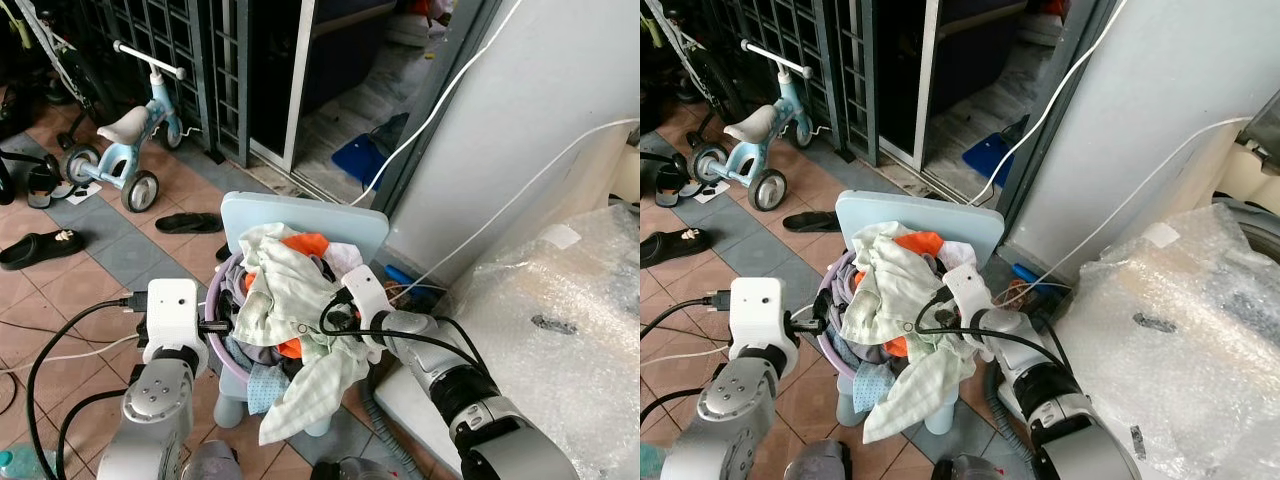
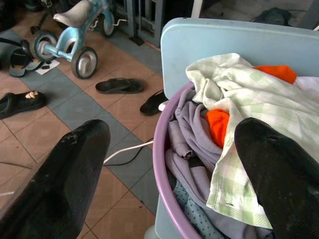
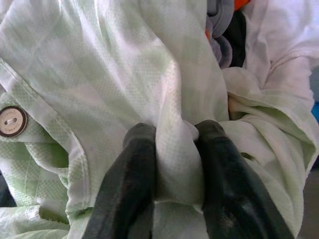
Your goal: Clothes washing
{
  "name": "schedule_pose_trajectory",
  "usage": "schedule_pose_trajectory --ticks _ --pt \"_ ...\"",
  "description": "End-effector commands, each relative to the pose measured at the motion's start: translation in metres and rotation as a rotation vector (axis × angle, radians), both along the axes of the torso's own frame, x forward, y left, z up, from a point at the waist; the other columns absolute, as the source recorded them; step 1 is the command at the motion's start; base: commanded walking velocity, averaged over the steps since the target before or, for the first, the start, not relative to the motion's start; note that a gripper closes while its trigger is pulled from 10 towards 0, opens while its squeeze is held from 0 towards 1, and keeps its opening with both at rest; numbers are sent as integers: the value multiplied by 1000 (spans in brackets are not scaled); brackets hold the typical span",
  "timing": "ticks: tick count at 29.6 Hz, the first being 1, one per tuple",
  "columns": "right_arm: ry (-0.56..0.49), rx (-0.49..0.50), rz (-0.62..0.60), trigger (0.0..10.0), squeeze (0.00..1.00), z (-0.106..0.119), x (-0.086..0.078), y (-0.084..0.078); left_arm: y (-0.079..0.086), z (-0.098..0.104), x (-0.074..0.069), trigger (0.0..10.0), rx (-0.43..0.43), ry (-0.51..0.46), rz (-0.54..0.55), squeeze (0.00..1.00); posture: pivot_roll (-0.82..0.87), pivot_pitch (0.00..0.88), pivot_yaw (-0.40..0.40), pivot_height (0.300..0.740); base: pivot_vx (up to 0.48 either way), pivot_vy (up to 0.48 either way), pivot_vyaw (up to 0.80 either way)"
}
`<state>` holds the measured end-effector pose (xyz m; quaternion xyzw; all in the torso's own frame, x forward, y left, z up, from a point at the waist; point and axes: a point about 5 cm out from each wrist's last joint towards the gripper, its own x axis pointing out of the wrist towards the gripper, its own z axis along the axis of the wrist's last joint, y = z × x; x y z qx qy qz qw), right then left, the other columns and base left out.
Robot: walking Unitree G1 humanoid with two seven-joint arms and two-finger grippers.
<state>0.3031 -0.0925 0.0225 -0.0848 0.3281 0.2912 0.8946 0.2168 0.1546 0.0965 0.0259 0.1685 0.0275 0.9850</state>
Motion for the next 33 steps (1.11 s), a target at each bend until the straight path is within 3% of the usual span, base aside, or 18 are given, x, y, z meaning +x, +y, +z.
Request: schedule_pose_trajectory --ticks 1,9,15,19,23,27,31,32,33 --pt "10 -9 -26 0 0 0 2 -9 -4 0 2 10000 4 -6 -8 0 122 16 -157 740 0 0 0" --pt "-12 45 -81 0 0 9 8 -14 -9 0 10 10000 -4 -19 -29 0 103 0 -149 740 0 0 0" --pt "-72 155 -107 0 0 27 15 -13 -11 1 16 10000 -5 -39 -47 0 87 0 -139 740 0 0 0" --pt "-263 321 -142 0 0 66 22 -14 -11 5 21 10000 16 -77 -68 0 71 0 -126 740 0 0 0" --pt "-420 439 -209 0 0 99 17 -23 -11 4 25 10000 12 -84 -71 0 59 0 -116 740 0 0 0" --pt "-521 461 -247 0 0 116 6 -31 -14 4 29 10000 8 -93 -88 0 46 0 -105 740 0 0 0" --pt "-544 469 -301 0 0 121 3 -35 -16 4 34 10000 6 -101 -101 0 25 0 -88 740 0 0 0" --pt "-554 467 -306 6314 0 123 3 -36 -17 4 35 10000 5 -103 -105 0 22 0 -84 740 0 0 -575" --pt "-562 466 -310 9294 0 124 4 -37 -17 4 36 10000 5 -105 -108 0 18 0 -79 740 0 0 -669"
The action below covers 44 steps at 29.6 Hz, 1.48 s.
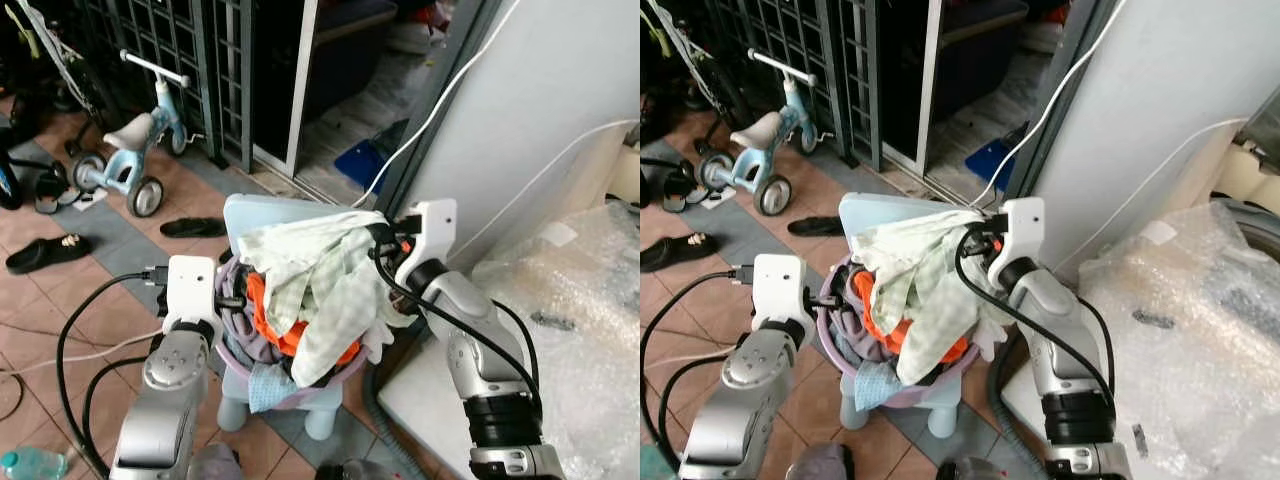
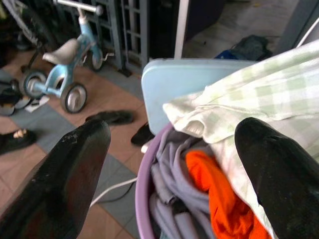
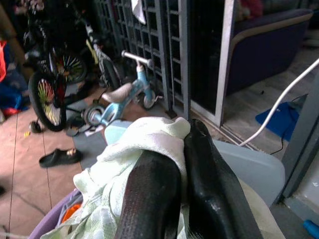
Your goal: Clothes washing
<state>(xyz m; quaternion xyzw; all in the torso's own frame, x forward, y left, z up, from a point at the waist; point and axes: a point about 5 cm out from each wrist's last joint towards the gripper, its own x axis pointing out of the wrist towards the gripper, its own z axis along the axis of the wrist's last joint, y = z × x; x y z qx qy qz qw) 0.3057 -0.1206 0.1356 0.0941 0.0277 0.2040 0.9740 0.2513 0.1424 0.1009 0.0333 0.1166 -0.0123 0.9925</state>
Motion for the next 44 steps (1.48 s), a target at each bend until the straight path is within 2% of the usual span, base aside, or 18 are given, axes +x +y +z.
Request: schedule_pose_trajectory --ticks 1,8,19,44 --pt "-48 10 -56 10000 0 12 1 -10 -5 0 3 10000 2 -5 -26 0 17 0 -78 740 0 0 -781" --pt "-103 -15 -91 10000 0 25 6 -14 -5 1 8 10000 8 -16 -38 0 15 0 -68 740 0 -36 -787" --pt "-126 -29 -70 10000 0 27 6 -7 -5 0 11 10000 10 -25 -38 0 16 0 -68 740 0 -261 -658" --pt "-197 -69 -117 10000 0 38 14 -14 -5 -3 11 10000 11 -24 -42 0 5 0 -60 740 0 -294 0"
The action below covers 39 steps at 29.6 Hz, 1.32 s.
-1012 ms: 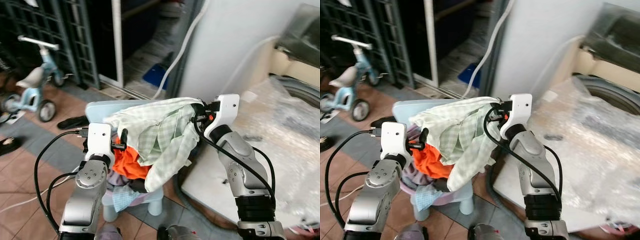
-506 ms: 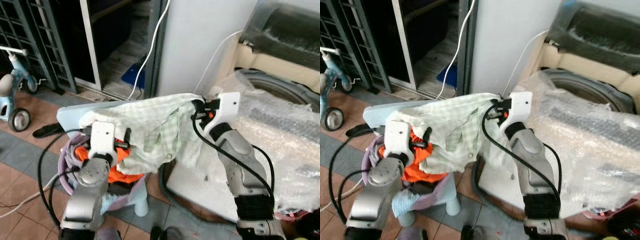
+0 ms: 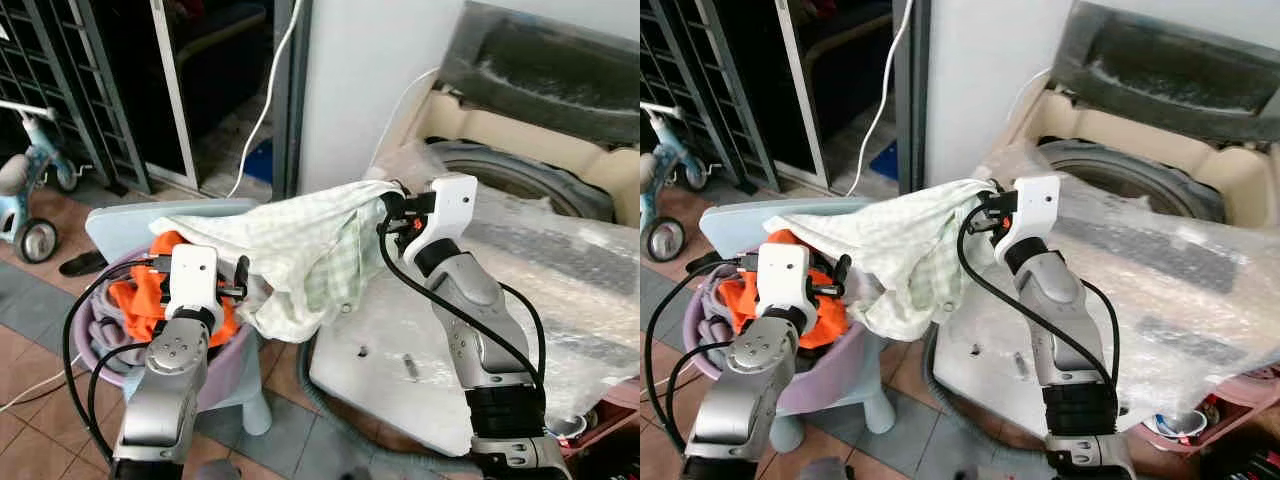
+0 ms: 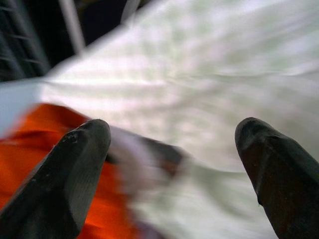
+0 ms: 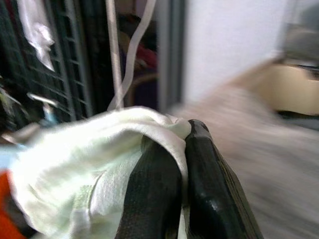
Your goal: Clothes washing
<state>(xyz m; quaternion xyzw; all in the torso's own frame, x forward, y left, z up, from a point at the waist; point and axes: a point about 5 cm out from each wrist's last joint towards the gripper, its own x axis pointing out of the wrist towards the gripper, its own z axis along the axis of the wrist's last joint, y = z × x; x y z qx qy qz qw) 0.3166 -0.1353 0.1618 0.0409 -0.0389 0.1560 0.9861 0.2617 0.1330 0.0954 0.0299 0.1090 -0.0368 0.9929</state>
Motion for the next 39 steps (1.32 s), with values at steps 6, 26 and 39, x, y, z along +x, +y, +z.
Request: schedule_pose_trajectory --ticks 6,26,39 --pt "-76 2 -22 10000 0 18 7 -3 5 2 2 10000 25 -9 4 0 3 0 -56 740 0 -299 0" --pt "-133 -53 17 10000 0 27 13 0 15 13 6 10000 -59 -74 67 0 2 0 -47 740 15 -101 0" --pt "-202 -102 58 10000 0 46 27 2 16 13 5 10000 -88 -79 81 0 7 0 -52 740 380 81 -563"
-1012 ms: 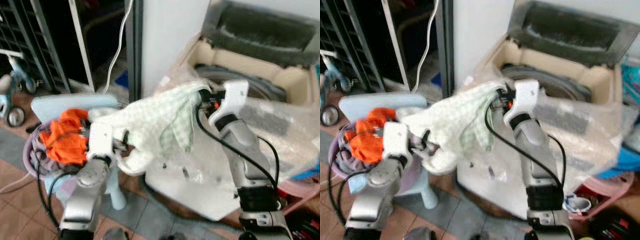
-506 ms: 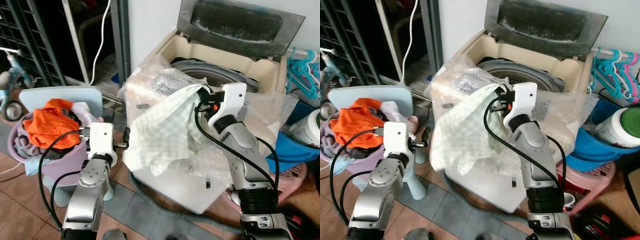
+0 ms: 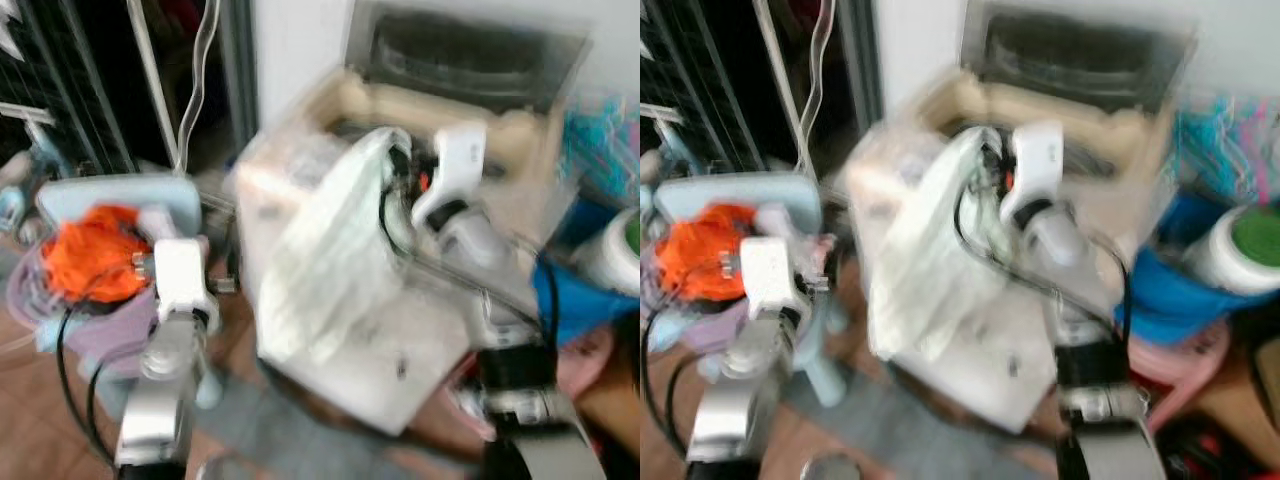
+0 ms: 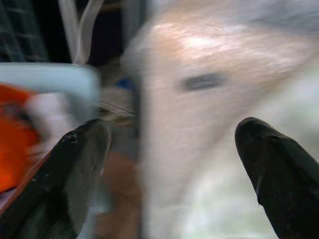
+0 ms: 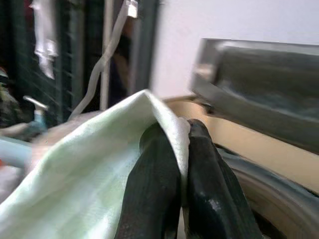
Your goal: Clothes washing
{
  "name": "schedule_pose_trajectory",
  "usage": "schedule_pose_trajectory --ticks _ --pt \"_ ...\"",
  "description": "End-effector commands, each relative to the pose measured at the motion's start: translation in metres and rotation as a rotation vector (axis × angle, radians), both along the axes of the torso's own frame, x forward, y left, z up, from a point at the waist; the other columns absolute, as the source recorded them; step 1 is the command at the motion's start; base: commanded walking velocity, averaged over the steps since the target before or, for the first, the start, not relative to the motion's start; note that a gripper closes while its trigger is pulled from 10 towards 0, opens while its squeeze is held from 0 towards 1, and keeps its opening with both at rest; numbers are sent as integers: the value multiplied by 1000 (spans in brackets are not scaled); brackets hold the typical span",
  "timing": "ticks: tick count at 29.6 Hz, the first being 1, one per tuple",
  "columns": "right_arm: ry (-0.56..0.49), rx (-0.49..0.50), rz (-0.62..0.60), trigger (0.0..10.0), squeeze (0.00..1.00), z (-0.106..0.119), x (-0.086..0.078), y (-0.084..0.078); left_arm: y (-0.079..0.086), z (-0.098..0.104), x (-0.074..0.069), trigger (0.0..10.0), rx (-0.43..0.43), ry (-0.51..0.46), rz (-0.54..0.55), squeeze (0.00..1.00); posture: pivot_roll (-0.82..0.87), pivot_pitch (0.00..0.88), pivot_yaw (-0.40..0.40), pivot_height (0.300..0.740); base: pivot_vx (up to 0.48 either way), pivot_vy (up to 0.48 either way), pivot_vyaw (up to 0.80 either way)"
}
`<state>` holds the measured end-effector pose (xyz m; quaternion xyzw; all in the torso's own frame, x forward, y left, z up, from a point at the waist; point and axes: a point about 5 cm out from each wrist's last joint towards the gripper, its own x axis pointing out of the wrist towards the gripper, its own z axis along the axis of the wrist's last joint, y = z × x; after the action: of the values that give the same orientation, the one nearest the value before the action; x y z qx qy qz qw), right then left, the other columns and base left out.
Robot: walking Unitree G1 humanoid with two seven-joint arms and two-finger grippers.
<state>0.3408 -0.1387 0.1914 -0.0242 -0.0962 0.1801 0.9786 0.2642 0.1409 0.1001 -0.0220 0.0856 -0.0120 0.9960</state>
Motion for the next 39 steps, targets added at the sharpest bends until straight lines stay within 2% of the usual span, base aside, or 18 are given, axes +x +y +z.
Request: schedule_pose_trajectory --ticks 1,8,15,20,26,34,39 --pt "-69 5 25 10000 0 17 3 6 8 8 3 10000 12 -33 23 0 7 0 -52 740 386 285 -800" --pt "-104 -33 57 10000 0 25 9 7 7 9 4 10000 0 -39 18 0 4 0 -51 740 376 297 -608" --pt "-117 -79 154 10000 0 36 15 17 3 9 4 10000 -4 -41 9 0 1 0 -49 740 0 0 0" --pt "-133 -138 297 10000 0 58 26 32 2 9 5 10000 -9 -35 9 0 2 0 -49 740 0 0 0" --pt "-166 -179 325 10000 0 73 34 37 2 8 6 10000 -19 -20 19 0 10 0 -56 740 0 80 0" --pt "-182 -171 308 10000 0 67 31 37 3 6 3 10000 -16 -6 23 0 12 0 -50 740 0 480 0" --pt "-170 -153 272 10000 0 55 25 31 6 5 2 10000 7 -5 28 0 6 0 -42 740 0 480 0"
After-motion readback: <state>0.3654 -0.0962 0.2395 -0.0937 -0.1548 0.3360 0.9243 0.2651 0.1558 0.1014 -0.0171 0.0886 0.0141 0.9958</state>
